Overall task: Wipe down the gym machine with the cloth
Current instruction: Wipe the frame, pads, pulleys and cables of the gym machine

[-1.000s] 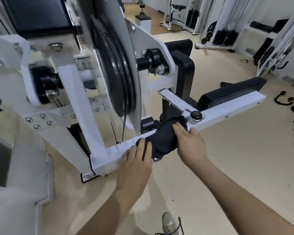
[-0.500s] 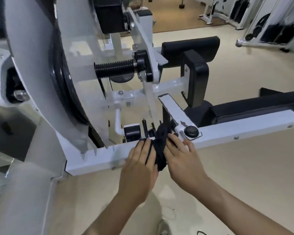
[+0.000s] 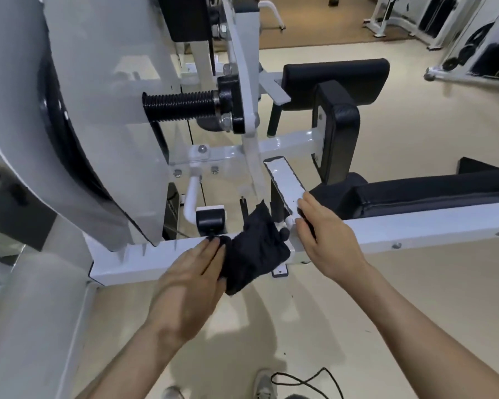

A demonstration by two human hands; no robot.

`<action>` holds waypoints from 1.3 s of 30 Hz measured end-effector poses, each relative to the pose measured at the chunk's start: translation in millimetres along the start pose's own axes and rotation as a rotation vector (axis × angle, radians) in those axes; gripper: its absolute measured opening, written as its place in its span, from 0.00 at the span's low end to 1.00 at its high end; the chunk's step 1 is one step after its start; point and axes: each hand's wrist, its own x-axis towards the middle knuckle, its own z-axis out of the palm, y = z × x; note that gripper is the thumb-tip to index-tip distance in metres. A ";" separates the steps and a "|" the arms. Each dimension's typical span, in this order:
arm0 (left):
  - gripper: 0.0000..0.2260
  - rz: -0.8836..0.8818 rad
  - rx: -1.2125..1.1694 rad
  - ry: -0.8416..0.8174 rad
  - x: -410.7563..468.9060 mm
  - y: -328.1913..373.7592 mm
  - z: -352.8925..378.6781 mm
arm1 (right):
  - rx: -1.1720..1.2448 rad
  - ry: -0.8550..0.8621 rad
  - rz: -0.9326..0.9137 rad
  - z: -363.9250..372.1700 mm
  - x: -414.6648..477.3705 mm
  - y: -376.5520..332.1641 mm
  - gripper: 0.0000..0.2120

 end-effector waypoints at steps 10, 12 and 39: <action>0.23 -0.070 -0.045 -0.050 15.6 19.9 -8.9 | -0.207 0.047 -0.087 1.4 -9.7 -32.7 0.17; 0.25 -0.180 -0.264 0.072 1.5 -0.6 -12.2 | -0.167 -0.004 -0.255 19.6 -19.3 -65.6 0.21; 0.27 -0.420 -0.555 0.232 -1.6 -1.3 1.3 | 0.119 -0.200 -0.006 81.1 72.6 -137.3 0.15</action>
